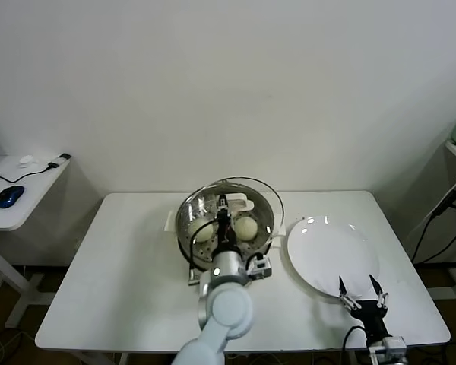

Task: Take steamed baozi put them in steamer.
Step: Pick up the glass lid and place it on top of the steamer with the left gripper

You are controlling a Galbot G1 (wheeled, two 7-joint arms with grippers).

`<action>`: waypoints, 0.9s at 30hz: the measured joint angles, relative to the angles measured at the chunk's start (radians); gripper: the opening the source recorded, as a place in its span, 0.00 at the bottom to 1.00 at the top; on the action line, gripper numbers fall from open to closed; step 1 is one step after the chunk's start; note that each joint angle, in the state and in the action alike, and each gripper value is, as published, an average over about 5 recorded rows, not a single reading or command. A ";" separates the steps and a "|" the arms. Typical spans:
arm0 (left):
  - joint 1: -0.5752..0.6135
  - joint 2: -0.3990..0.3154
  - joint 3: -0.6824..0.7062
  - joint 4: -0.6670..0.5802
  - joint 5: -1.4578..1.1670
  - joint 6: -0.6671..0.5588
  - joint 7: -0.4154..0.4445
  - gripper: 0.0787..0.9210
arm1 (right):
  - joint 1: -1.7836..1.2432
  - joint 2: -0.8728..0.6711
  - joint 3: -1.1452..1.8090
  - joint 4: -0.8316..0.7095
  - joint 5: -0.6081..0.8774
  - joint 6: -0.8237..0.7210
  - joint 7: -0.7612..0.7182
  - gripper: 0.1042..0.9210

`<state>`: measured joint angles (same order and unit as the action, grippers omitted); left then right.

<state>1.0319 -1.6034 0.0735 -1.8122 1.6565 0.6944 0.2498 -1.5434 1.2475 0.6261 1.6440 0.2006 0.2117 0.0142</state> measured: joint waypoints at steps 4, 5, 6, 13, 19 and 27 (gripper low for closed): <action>0.000 -0.005 -0.006 0.031 0.012 0.000 -0.014 0.07 | 0.001 0.002 0.000 -0.010 -0.001 0.007 0.003 0.88; 0.001 -0.005 -0.009 0.036 0.016 0.000 -0.016 0.07 | 0.001 0.003 0.000 -0.012 -0.002 0.009 0.003 0.88; 0.002 -0.005 -0.012 0.041 0.019 0.000 -0.018 0.07 | 0.002 0.005 0.000 -0.015 -0.003 0.011 0.004 0.88; -0.002 -0.005 -0.030 0.068 0.031 -0.003 -0.029 0.07 | 0.004 0.013 -0.001 -0.023 -0.010 0.019 0.004 0.88; -0.001 -0.006 -0.036 0.087 0.038 -0.010 -0.033 0.07 | 0.003 0.019 -0.001 -0.023 -0.016 0.023 0.004 0.88; 0.005 -0.004 -0.047 0.099 0.052 -0.022 -0.037 0.07 | 0.004 0.023 0.000 -0.028 -0.019 0.034 0.004 0.88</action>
<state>1.0371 -1.6070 0.0260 -1.7135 1.7089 0.6729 0.2124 -1.5398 1.2703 0.6257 1.6161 0.1814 0.2461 0.0184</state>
